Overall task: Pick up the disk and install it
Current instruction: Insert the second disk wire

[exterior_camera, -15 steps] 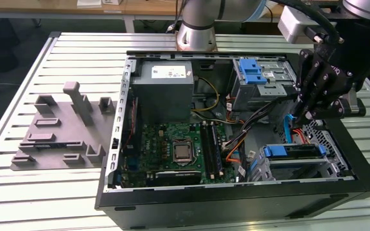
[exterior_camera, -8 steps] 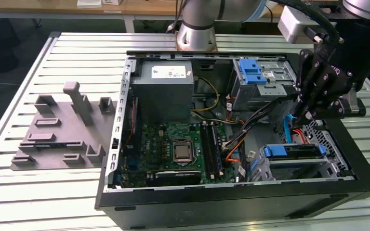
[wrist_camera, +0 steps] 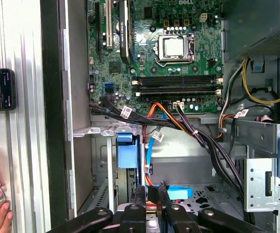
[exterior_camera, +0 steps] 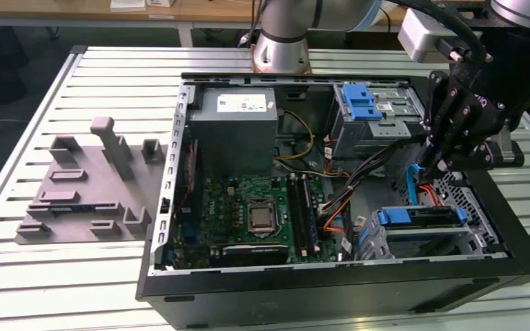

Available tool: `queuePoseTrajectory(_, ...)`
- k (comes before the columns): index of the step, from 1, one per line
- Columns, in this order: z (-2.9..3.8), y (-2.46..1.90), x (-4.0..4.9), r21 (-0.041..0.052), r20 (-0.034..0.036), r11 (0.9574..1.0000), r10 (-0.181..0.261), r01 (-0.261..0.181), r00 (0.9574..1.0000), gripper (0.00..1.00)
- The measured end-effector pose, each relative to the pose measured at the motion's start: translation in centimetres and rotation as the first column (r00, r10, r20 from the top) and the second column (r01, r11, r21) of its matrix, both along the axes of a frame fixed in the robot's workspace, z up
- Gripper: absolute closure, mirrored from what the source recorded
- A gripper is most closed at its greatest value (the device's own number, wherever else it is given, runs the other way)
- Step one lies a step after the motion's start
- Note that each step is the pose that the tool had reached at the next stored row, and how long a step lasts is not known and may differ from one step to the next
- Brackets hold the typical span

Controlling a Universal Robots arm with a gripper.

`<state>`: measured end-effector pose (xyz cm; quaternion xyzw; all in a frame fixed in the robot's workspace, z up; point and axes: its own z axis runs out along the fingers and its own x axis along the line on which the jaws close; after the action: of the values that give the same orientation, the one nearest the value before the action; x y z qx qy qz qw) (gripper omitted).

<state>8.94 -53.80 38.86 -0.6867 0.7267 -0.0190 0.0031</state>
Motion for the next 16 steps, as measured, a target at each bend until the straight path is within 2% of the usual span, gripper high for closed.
queuePoseTrajectory(5,-0.01,0.01,0.0,-0.0011,0.0001,1.0,0.0,0.0,1.0,0.76)
queuePoseTrajectory(10,-0.04,0.04,0.0,-0.0117,0.0018,0.9999,0.0,0.0,1.0,0.76)
queuePoseTrajectory(16,-0.44,0.45,0.0,-0.0119,0.0019,0.9999,0.0,0.0,1.0,0.76)
